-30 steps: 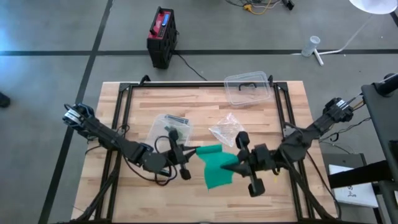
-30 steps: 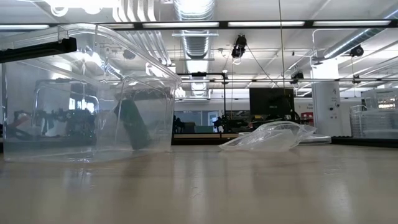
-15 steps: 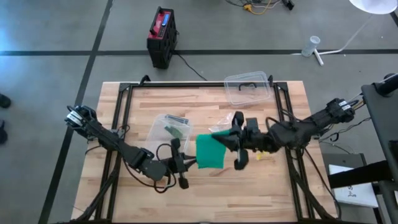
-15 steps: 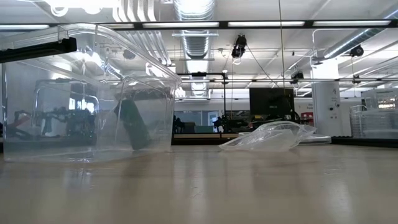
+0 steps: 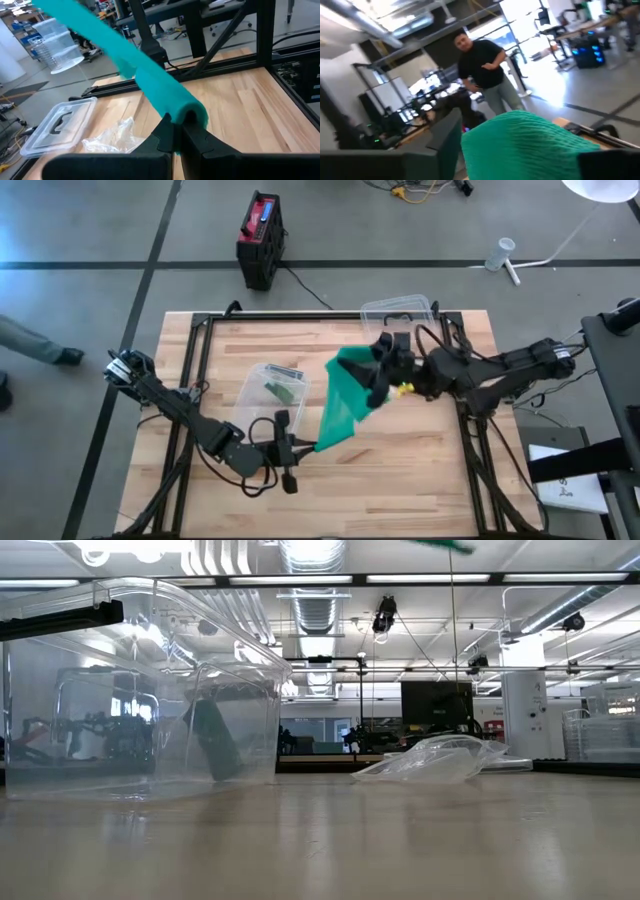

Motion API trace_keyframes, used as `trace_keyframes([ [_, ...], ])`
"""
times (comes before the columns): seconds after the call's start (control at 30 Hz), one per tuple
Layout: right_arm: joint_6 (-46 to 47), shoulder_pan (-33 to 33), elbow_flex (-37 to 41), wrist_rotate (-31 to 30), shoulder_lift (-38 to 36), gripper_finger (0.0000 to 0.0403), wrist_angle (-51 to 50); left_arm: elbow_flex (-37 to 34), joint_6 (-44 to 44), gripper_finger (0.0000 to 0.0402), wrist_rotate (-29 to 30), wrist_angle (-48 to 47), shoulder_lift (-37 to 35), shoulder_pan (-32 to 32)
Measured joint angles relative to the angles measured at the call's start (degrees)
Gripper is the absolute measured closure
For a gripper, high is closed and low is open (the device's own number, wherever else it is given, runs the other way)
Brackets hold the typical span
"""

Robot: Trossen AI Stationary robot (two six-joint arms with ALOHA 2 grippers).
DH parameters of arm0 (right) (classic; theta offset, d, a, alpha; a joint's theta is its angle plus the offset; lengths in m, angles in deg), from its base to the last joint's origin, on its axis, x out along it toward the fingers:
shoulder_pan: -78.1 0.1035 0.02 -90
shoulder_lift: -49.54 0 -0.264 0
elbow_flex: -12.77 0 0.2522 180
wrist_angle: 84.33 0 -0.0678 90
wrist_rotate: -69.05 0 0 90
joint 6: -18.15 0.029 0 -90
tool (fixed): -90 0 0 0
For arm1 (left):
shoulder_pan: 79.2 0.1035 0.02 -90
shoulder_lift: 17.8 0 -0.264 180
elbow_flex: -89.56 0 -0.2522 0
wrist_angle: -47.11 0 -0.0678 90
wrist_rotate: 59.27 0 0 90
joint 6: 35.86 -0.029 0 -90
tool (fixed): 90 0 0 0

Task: Roll bandage
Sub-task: Roll the blue bandage

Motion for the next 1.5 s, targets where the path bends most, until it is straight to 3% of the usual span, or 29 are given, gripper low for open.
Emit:
trace_keyframes([
  [0.17, 6.2, -4.6, 0.0, 0.9, 1.2, 0.0178, -3.4, 0.0, 1.0, 0.0401, -3.3, 0.2, 0.0, 0.2],
  [0.37, 8.1, -6.7, 0.1, 12.0, 3.7, 0.0147, -7.8, 0.0, 1.3, 0.0401, -5.5, 0.6, 0.0, 0.4],
  [0.57, 12.0, -6.9, 0.1, 16.6, 5.7, 0.0119, -14.9, 0.1, 1.6, 0.0401, -7.4, 0.6, 0.0, 0.5],
  [0.87, 20.9, -6.9, 0.0, 18.4, 8.5, 0.0061, -23.8, 0.1, 1.6, 0.0401, -7.4, 0.6, 0.0, 1.3],
  [1.0, 25.0, -7.0, 0.0, 19.6, 9.8, 0.0055, -27.8, 0.1, 1.4, 0.0401, -10.5, 0.8, 0.0, 1.3],
  [1.17, 28.8, -6.6, 0.1, 28.4, 12.2, 0.0055, -27.0, 0.0, -1.7, 0.0401, -14.3, 4.5, 1.4, 1.3],
  [1.33, 27.2, -5.4, 0.0, 43.9, 14.2, 0.0054, -22.6, 0.5, -3.5, 0.0401, -17.0, 5.7, 3.1, 1.2],
  [1.5, 25.2, -5.3, 0.0, 54.0, 14.1, 0.0054, -28.2, 0.6, -4.5, 0.0401, -17.5, 5.7, 3.3, 0.9],
])
